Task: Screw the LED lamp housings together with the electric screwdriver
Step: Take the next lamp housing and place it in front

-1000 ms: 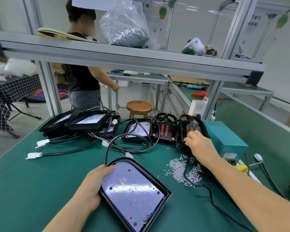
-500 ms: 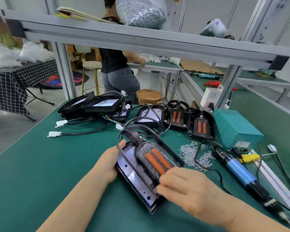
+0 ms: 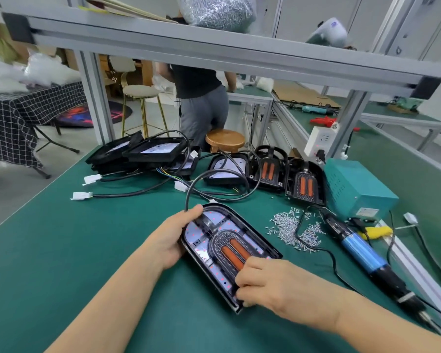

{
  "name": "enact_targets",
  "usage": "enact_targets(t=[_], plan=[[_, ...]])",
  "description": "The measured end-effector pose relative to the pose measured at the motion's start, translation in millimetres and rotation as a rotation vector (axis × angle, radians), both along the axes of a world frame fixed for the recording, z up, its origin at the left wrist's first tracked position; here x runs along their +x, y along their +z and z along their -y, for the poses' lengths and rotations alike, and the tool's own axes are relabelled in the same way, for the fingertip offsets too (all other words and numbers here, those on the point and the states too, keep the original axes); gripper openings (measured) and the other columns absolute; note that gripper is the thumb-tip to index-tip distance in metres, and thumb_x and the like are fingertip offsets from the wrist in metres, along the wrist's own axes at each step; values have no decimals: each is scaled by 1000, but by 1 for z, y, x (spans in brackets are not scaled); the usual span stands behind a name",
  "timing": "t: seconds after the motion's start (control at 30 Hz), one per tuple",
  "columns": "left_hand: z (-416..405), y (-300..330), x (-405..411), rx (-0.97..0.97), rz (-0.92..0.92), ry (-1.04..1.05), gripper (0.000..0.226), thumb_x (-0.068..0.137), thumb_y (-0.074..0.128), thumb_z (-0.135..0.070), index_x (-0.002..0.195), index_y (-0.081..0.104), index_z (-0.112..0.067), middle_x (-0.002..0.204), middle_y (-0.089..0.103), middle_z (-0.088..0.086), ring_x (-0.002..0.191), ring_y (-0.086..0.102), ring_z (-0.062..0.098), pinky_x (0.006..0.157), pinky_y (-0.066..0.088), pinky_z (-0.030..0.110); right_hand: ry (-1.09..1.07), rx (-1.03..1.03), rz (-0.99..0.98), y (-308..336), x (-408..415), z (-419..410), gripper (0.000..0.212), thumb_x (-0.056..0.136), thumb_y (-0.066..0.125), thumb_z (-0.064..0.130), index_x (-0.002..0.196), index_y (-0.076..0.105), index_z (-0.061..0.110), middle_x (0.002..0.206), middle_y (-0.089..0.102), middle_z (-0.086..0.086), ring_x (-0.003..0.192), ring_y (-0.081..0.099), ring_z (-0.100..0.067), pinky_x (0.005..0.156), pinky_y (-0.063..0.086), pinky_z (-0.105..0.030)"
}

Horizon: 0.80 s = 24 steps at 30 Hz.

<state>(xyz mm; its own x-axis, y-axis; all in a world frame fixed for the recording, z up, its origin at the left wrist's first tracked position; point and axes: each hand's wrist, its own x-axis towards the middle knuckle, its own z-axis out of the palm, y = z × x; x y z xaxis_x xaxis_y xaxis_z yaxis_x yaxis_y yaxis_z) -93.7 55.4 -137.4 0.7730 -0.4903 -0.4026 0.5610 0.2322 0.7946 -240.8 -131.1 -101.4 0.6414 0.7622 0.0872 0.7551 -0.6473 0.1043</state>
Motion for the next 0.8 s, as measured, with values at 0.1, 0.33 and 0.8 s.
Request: enact_targets(t=[0.1, 0.33, 0.8], plan=[[0, -1, 2, 46, 60, 4, 30, 87, 60, -18, 113, 64, -4, 105, 70, 16, 79, 68, 25, 77, 57, 36, -23, 84, -117, 2, 2, -2, 28, 103, 47, 28, 91, 69, 16, 94, 61, 2, 86, 52, -18, 77, 45, -28], [9, 3, 7, 10, 52, -70, 18, 89, 58, -16, 103, 65, -6, 96, 71, 13, 75, 68, 24, 76, 57, 37, -854, 662, -282, -7, 11, 22, 43, 96, 55, 35, 138, 47, 31, 128, 50, 15, 117, 47, -4, 105, 34, -24], [22, -12, -1, 572, 618, 140, 38, 93, 58, -23, 129, 47, -17, 119, 56, -1, 111, 53, 16, 97, 36, 28, -887, 870, -500, -18, 15, 19, 19, 98, 53, 29, 97, 67, 17, 79, 66, -4, 61, 50, -10, 65, 45, -28]])
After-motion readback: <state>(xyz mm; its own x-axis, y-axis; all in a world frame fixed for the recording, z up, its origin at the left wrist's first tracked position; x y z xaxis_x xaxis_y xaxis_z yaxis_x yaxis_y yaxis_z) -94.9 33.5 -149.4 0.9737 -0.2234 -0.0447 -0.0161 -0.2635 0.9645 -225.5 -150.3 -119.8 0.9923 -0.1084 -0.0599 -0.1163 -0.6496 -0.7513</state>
